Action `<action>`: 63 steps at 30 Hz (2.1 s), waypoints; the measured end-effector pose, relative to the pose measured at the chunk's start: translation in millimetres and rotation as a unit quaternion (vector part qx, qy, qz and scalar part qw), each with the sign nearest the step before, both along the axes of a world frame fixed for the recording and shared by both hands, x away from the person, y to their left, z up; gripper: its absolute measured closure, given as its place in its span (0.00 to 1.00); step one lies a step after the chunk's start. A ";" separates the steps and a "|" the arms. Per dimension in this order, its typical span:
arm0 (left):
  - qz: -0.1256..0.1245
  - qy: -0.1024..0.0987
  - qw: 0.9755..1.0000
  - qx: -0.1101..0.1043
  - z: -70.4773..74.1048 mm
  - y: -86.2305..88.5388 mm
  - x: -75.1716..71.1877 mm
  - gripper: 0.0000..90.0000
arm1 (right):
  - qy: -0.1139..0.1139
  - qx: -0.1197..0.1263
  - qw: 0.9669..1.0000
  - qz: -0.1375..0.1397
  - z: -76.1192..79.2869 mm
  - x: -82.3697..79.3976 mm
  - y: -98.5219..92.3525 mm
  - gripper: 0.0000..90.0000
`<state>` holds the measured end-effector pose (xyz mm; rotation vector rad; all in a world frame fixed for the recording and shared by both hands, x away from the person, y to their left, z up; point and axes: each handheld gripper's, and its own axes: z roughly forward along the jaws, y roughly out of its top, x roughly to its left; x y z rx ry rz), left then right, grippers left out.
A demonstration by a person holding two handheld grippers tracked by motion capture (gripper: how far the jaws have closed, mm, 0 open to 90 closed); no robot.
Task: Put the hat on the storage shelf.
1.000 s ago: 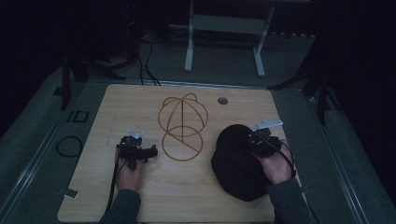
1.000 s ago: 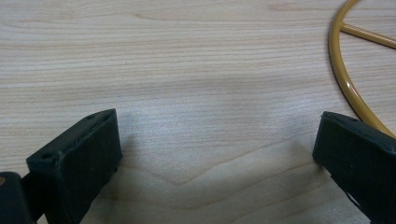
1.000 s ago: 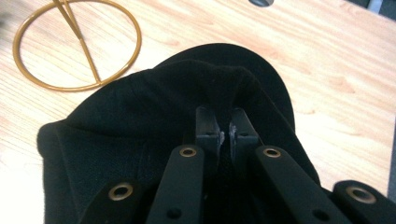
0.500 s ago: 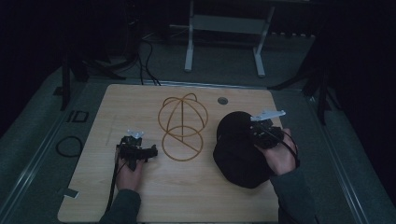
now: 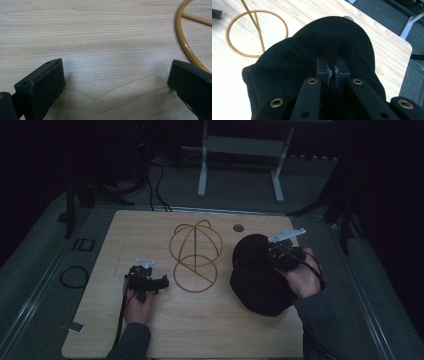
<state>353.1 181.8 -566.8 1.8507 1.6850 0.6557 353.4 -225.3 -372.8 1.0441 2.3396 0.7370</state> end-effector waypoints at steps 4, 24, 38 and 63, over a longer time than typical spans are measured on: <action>0.000 0.000 1.000 0.000 0.0 0.0 0.0 0.01 | 0.004 -0.004 1.000 0.012 5.1 4.0 1.0 0.95; 0.000 -0.001 1.000 -0.001 -0.1 -0.2 0.3 0.01 | 0.004 0.004 0.998 0.059 19.5 20.4 -3.6 0.95; -0.001 0.001 1.000 0.001 0.2 0.0 0.2 0.01 | -0.003 0.026 0.997 0.077 38.4 27.3 -7.2 0.95; -0.001 0.001 1.000 0.001 0.2 0.0 0.2 0.01 | -0.033 0.074 0.992 0.100 72.3 34.8 -16.4 0.95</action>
